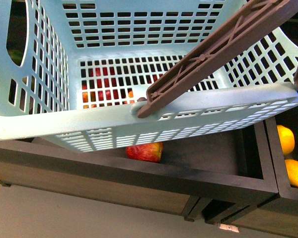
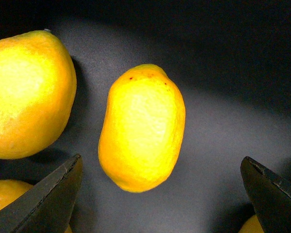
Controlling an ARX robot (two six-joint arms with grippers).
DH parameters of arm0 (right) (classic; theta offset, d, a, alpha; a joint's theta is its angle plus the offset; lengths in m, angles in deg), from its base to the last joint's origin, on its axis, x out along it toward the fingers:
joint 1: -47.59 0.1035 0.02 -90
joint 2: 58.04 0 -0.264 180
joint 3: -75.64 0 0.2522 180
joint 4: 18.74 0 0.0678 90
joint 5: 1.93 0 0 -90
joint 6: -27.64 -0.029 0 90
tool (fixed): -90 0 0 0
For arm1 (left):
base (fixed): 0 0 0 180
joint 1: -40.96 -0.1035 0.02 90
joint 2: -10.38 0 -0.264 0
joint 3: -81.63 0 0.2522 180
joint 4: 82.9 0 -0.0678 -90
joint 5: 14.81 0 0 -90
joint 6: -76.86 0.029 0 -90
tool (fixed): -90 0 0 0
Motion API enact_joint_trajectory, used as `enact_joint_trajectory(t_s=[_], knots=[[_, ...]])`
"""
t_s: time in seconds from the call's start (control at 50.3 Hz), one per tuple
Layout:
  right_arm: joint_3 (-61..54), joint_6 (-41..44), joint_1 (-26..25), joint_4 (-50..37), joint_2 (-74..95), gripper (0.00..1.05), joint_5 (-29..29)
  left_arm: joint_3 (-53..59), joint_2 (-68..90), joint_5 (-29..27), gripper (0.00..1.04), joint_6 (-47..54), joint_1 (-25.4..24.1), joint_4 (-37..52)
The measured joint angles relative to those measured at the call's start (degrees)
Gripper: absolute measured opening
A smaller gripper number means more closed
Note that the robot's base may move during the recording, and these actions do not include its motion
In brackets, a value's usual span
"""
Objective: Pick lemon and mango into basket
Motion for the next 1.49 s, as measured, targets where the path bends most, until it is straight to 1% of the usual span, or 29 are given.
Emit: enact_joint_trajectory(t_s=[0.259,0.458,0.597,0.657,0.716,0.776,0.796,0.836,0.915,0.995,1.134,1.313,1.492], knots=[[5.9,-1.1,2.9,2.4,4.8,0.96,-1.0,0.0,0.0,0.0,0.05,0.0,0.0,0.0],[10.5,-2.0,3.2,4.7,8.3,0.96,-2.6,0.0,0.0,0.0,0.05,0.0,0.0,0.0],[11.4,-2.3,3.2,5.5,9.6,0.96,-3.0,0.0,0.0,0.0,0.05,0.0,0.0,0.0],[11.4,-2.4,3.3,5.6,9.9,0.86,-3.0,0.0,0.0,0.0,0.05,0.0,0.0,0.0],[11.3,-2.4,3.2,5.6,10.0,0.79,-2.9,0.0,0.0,0.0,0.05,0.0,0.0,0.0],[11.1,-2.4,3.2,5.6,10.0,0.67,-2.5,0.0,0.0,0.0,0.05,0.0,0.0,0.0],[11.0,-2.5,3.2,5.6,10.0,0.65,-2.5,0.0,0.0,0.0,0.05,0.0,0.0,0.0],[10.8,-2.7,3.1,5.5,10.0,0.58,-2.3,0.0,0.0,0.0,0.05,0.0,0.0,0.0],[10.3,-2.9,2.8,5.2,9.7,0.52,-1.9,0.0,0.0,0.0,0.05,0.0,0.0,0.0],[9.2,-2.9,2.2,5.1,8.8,0.50,-1.3,0.0,0.0,0.0,0.05,0.0,0.0,0.0],[5.4,-3.5,0.1,4.3,4.2,0.49,1.4,0.0,0.0,0.0,0.05,0.0,0.0,0.0],[-2.4,-3.8,-3.0,4.1,-10.4,0.49,9.0,0.0,0.0,0.0,0.05,0.0,0.0,0.0],[-8.6,-4.1,-4.7,6.8,-25.1,0.49,15.6,0.0,0.0,0.0,0.05,0.0,0.0,0.0]])
